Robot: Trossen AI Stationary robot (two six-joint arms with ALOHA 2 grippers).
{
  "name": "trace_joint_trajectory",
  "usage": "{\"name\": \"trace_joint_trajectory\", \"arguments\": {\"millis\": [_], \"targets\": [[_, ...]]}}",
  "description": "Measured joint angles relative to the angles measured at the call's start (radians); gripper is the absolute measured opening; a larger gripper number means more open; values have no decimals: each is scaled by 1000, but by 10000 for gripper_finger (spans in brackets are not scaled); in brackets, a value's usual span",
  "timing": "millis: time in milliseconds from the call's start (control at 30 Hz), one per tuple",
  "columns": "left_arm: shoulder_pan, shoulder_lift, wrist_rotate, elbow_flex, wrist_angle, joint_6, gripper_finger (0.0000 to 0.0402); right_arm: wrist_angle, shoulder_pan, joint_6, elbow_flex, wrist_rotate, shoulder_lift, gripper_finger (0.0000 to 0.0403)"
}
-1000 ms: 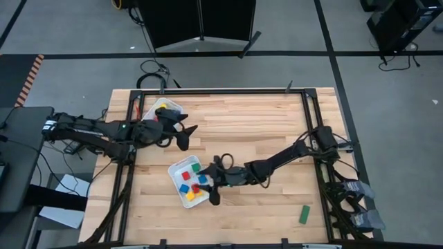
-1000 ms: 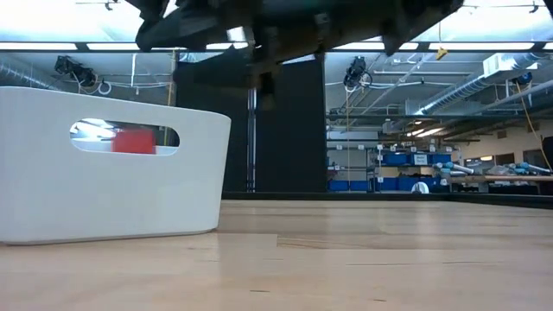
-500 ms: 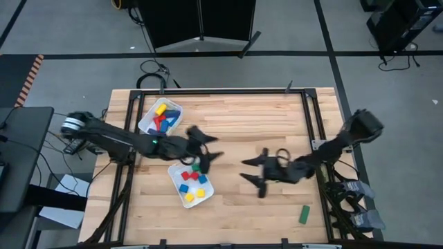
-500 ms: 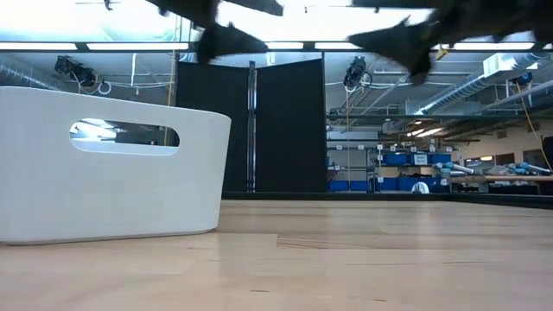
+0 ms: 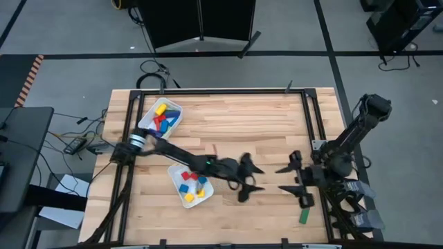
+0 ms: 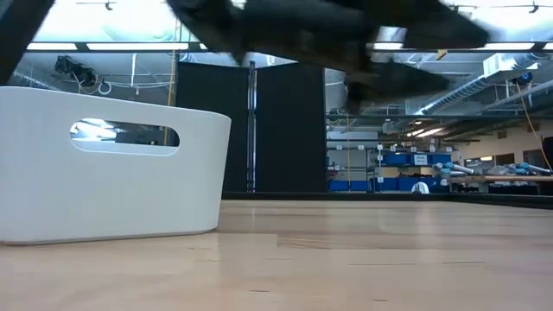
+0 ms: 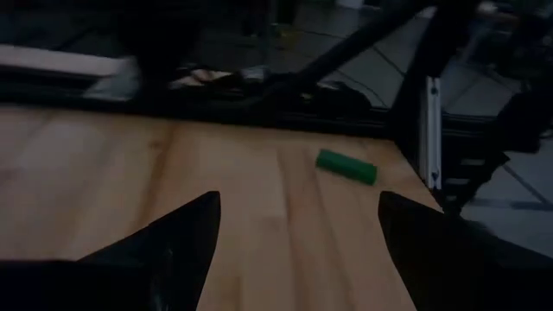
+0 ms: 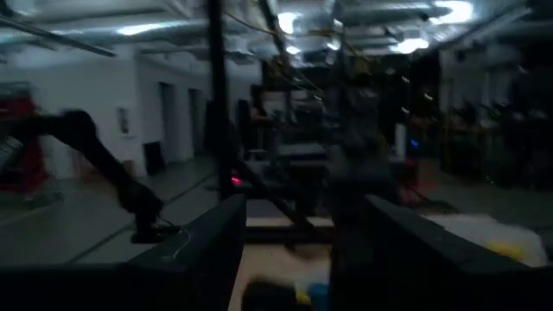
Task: Sort blocks by size
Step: Put the green large block into the top white bin
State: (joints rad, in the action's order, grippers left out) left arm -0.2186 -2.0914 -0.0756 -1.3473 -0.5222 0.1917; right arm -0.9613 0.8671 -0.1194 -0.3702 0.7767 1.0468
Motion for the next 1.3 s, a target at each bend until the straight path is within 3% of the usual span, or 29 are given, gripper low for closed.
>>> {"name": "trace_joint_trajectory", "arguments": {"millis": [300, 533, 700, 933, 1133, 1300], "targets": [[-26, -400, 75, -517, 75, -114, 321, -6, 125, -127, 0, 46, -62, 238], [-32, -598, 118, -910, 416, -111, 321, 49, 153, -18, -4, 118, -49, 232], [-31, -593, 118, -945, 408, -113, 321, 294, 213, 97, -87, 308, -4, 232], [-31, -632, 122, -945, 385, -129, 321, 532, 246, 133, -285, 402, 52, 232], [-31, -625, 62, -943, 366, -105, 321, 947, 266, 531, -416, 366, 132, 234], [-23, -621, 13, -943, 356, -82, 300, 1256, 251, 842, -546, 181, 239, 234]]}}
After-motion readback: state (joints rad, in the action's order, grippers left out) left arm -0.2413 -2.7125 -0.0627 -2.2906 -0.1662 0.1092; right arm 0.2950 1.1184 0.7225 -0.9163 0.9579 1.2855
